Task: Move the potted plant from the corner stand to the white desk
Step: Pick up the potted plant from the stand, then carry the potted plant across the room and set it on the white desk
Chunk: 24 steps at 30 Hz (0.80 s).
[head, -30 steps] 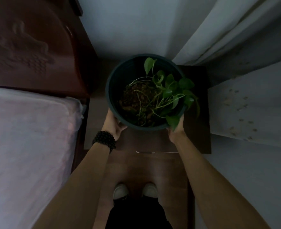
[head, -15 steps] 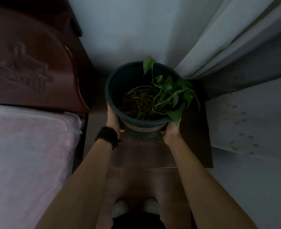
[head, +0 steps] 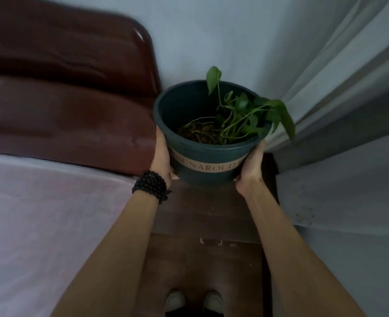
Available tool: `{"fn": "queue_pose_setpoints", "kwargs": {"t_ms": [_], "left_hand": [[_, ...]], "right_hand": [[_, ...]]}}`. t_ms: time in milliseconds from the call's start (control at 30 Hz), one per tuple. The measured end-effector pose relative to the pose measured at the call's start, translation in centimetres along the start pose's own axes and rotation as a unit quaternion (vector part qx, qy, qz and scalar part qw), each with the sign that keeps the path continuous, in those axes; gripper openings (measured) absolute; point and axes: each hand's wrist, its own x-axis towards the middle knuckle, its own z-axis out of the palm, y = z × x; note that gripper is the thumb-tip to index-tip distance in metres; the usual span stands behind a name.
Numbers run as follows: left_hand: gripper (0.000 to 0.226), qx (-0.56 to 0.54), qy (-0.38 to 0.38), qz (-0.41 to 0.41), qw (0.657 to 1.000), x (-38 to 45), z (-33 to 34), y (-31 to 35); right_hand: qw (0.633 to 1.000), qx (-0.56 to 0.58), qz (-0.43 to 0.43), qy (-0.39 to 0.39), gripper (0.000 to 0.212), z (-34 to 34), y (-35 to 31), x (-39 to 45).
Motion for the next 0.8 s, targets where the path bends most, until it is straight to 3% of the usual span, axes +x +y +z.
{"fn": "queue_pose_setpoints", "kwargs": {"t_ms": [100, 267, 333, 467, 700, 800], "left_hand": [[0.092, -0.001, -0.015, 0.036, 0.999, -6.0, -0.7, 7.1], [0.069, 0.011, -0.035, 0.138, 0.990, -16.9, -2.9, 18.9], [0.072, 0.004, -0.030, 0.163, 0.986, -20.8, -3.9, 22.0], [0.090, -0.020, -0.017, 0.204, 0.979, -29.2, -7.0, 27.3], [0.087, -0.052, 0.061, 0.290, 0.954, -42.0, -13.1, 33.1], [0.095, -0.091, 0.112, 0.316, 0.938, -47.4, -15.9, 33.6]], "right_hand": [[0.999, 0.001, -0.023, -0.027, 0.077, 4.4, -6.1, -5.3], [0.992, 0.002, -0.087, -0.086, 0.072, 11.8, -15.8, -14.9], [0.987, -0.004, -0.107, -0.119, 0.071, 14.1, -18.5, -18.3], [0.971, -0.031, -0.142, -0.190, 0.073, 19.1, -23.8, -25.5], [0.923, -0.021, -0.125, -0.364, 0.076, 27.4, -27.9, -35.7], [0.893, -0.035, -0.121, -0.431, 0.072, 31.0, -27.8, -39.8]]}}
